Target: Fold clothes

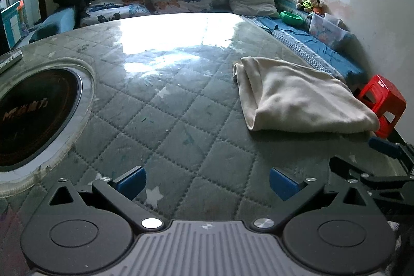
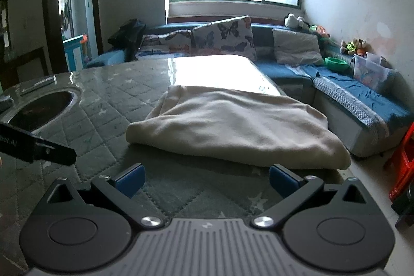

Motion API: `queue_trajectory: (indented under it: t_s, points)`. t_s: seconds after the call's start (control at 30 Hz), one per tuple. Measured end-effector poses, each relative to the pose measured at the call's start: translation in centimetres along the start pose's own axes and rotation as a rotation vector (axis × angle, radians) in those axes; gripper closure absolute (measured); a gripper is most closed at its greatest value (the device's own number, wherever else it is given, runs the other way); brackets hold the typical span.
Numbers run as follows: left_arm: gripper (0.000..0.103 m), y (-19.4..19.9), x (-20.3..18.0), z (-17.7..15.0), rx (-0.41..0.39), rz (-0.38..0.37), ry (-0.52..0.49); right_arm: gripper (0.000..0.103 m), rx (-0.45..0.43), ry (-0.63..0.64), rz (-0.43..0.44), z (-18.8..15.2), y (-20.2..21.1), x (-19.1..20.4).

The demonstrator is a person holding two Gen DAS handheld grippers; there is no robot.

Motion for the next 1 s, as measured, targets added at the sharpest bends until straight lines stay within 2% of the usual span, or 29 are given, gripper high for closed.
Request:
queue_trajectory:
  t_s: [0.43,1.0]
  points:
    - [0.0,1.3,-0.7,-1.1,-0.019,0.027,-0.034,0.0,-0.003,-0.006,-0.002,-0.6,0.4,0.7]
    - [0.0,1.9,-2.2,-1.7,-0.032,0.012,-0.066,0.0,-0.007,-0.069,-0.023,-1.5,1.4,0.5]
Point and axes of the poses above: each gripper's, at about its wrist camera, not at the fingertips, and y roughly against the way its jaws point, x to its left, z to its top, the point moved 7 cm from there along -y, roughly the way its jaws point, and after that the axes turned 2 degrees about x, right-handed, at the moved point
